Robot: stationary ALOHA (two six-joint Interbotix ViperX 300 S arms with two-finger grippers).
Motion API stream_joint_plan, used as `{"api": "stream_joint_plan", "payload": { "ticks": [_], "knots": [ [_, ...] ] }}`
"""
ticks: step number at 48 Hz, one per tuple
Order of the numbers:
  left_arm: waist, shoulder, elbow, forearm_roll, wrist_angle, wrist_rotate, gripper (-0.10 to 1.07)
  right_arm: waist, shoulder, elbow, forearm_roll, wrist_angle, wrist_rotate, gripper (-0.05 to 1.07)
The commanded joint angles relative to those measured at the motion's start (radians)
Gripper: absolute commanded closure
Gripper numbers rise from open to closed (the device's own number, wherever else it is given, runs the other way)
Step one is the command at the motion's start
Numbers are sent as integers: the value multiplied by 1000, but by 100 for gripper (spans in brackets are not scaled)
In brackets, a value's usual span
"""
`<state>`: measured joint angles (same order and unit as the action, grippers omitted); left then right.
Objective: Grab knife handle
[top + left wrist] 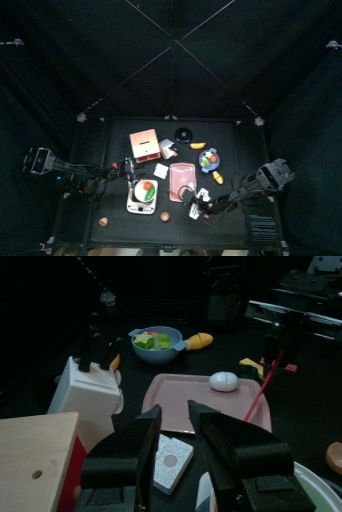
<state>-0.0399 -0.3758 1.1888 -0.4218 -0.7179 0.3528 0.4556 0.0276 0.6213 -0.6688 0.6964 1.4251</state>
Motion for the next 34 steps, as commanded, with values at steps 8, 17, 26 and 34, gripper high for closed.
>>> {"api": "stream_joint_plan", "payload": {
  "ticks": [8,17,26,34],
  "knots": [
    [0,-3,-23,3,-5,0,26,-2,-29,-15,-11,-2,0,59],
    [0,-3,-23,2,-5,-2,26,-2,-31,-14,-9,0,0,59],
    [0,-3,-21,2,-5,-2,26,0,-31,-17,-11,0,0,59],
    [0,-3,-17,2,-5,-3,26,0,-40,-20,-12,0,-2,59]
  ]
}}
